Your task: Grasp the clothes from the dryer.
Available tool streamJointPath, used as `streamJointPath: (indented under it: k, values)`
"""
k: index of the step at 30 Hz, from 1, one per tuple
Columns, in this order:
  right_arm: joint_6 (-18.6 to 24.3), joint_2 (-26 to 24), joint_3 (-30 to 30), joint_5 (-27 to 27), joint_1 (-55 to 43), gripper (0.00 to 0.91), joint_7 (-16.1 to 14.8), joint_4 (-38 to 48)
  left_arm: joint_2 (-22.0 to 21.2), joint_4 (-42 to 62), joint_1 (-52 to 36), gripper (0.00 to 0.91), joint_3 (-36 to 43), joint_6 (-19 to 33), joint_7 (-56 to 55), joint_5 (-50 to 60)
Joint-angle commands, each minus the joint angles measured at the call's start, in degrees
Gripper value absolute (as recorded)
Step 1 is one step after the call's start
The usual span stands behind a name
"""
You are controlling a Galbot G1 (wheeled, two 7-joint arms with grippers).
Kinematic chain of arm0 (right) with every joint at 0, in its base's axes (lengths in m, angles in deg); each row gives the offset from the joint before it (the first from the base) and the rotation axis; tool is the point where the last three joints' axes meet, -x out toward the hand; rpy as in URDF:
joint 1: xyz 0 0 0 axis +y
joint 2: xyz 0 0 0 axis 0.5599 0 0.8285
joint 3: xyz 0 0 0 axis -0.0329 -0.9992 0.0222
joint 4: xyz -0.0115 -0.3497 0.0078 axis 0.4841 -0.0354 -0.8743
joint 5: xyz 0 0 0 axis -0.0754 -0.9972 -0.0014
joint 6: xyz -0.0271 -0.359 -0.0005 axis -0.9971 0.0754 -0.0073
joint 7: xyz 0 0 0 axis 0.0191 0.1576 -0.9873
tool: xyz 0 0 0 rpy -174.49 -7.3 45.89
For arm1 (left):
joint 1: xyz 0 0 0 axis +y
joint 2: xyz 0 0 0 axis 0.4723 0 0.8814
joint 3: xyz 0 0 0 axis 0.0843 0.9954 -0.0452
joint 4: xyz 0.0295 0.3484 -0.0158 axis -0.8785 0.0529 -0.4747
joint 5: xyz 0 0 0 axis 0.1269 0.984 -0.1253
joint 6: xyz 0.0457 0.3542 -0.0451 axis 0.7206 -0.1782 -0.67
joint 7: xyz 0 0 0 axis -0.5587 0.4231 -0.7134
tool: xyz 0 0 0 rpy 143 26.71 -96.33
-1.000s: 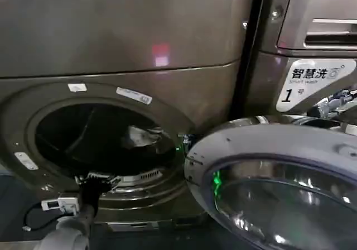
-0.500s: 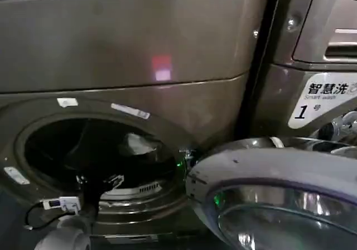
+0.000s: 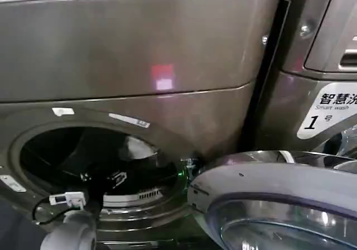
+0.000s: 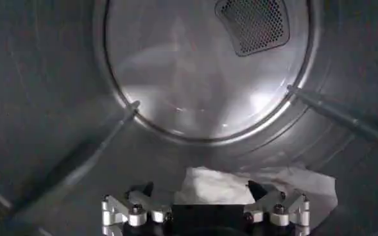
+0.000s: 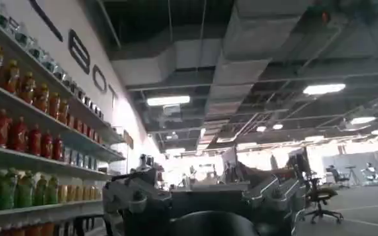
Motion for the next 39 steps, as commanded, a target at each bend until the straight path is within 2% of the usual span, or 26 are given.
streamJointPath:
  k: [1, 11, 21, 25, 26, 27, 29, 31, 34, 35, 36, 37, 38, 39]
  values:
    - [0.01, -0.11, -0.38, -0.02, -0.48, 0.907, 0.01, -0.3, 0.03, 15.95, -12.73, 0.907, -0.06, -2.81, 0.83, -0.54]
    - [0.01, -0.29, -0.93, -0.07, -0.65, 0.907, 0.0, -0.37, -0.25, 29.29, -23.09, 0.907, -0.32, -1.55, 1.82, 0.8]
    - [0.07, -0.08, -0.73, -0.07, -0.3, 0.907, 0.02, -0.3, -1.9, 41.63, -30.67, 0.907, -0.83, 2.45, 2.35, 4.86]
    - [0.09, 0.0, -0.74, -0.07, -0.15, 0.907, 0.02, -0.55, -1.84, 46.13, -33.86, 0.907, -0.93, 3.87, 7.25, 9.94]
    - [0.08, 0.06, -0.79, -0.09, -0.15, 0.907, 0.0, -0.74, -1.87, 47.15, -34.46, 0.907, -1.25, 5.25, 11.18, 14.88]
    - [0.07, 0.18, -0.96, -0.08, -0.23, 0.907, 0.0, -0.96, -1.58, 48.3, -35.35, 0.907, -1.22, 8.92, 17.46, 23.2]
    - [0.08, 0.3, -1.36, -0.1, -0.26, 0.907, -0.14, -1.19, -1.51, 49.81, -37.07, 0.907, -1.26, 11.84, 25.33, 31.46]
    - [0.05, 0.17, -2.1, -0.09, -0.28, 0.907, -0.25, -1.31, -1.2, 52.17, -38.89, 0.907, -0.84, 19.56, 35.81, 42.72]
    - [-0.09, -0.17, -2.17, -0.04, -0.23, 0.907, -0.26, -1.39, -1.74, 57.39, -42.7, 0.907, -0.96, 26.5, 40.3, 58.41]
    - [0.02, -0.06, -2.22, -0.05, 0.08, 0.907, -0.25, -1.2, -1.65, 58.26, -43.6, 0.907, -1.09, 29.94, 41.1, 61.84]
    - [0.1, 0.06, -2.22, -0.03, 0.3, 0.907, -0.27, -1.08, -1.47, 58.95, -44.25, 0.907, -1.35, 35.63, 42.15, 64.94]
    - [0.29, 0.34, -2.18, -0.04, 0.6, 0.907, -0.28, -0.89, -1.31, 59.05, -44.77, 0.907, -1.68, 36.65, 46.94, 65.77]
    - [0.56, 0.63, -2.2, -0.06, 0.79, 0.907, -0.31, -0.77, -0.89, 59.33, -45.14, 0.907, -1.97, 40.88, 49.28, 66.77]
    - [0.71, 0.81, -2.29, -0.06, 0.97, 0.907, -0.35, -0.64, -0.79, 59.7, -45.78, 0.907, -2.37, 42.86, 50.94, 69.95]
